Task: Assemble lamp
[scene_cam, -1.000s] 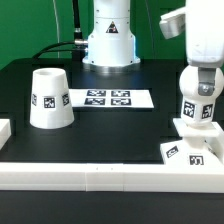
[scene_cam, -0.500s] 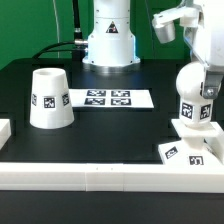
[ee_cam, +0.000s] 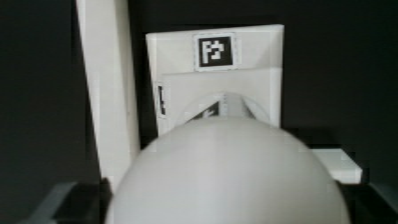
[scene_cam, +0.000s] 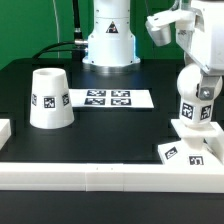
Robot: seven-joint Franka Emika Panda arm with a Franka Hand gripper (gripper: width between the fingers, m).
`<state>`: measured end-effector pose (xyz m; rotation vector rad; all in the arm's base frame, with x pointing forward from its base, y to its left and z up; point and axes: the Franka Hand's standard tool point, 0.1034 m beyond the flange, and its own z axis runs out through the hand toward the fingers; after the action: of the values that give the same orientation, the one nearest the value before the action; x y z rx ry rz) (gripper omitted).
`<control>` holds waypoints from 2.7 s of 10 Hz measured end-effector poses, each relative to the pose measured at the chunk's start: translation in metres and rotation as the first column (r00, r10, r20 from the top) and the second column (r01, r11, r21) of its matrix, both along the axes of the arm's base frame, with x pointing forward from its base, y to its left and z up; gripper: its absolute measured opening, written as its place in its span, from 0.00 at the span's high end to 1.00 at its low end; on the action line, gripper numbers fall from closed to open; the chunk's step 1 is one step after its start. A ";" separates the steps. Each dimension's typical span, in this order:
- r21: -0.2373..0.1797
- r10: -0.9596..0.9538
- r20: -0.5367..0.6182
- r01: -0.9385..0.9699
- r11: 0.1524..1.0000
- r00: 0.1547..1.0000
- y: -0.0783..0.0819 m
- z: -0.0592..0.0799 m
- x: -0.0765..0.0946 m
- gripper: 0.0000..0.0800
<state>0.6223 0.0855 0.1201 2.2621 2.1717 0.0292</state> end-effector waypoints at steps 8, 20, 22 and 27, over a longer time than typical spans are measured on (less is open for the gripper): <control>0.011 -0.406 -0.008 0.406 0.914 0.914 -0.002 -0.001 0.000 0.28; 0.009 -0.986 -0.041 0.987 0.163 0.163 -0.001 -0.001 0.000 0.28; 0.001 -0.998 -0.055 0.999 -0.042 -0.042 -0.003 -0.002 -0.001 0.28; -0.037 -0.873 -0.079 0.877 -0.480 -0.481 0.000 -0.003 -0.001 0.28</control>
Offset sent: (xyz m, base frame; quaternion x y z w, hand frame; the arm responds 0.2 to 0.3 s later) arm 0.0000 0.0000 0.0000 0.0000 0.0000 0.0000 1.0000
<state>0.6214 0.0854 0.1173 3.0902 -0.8606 -0.0214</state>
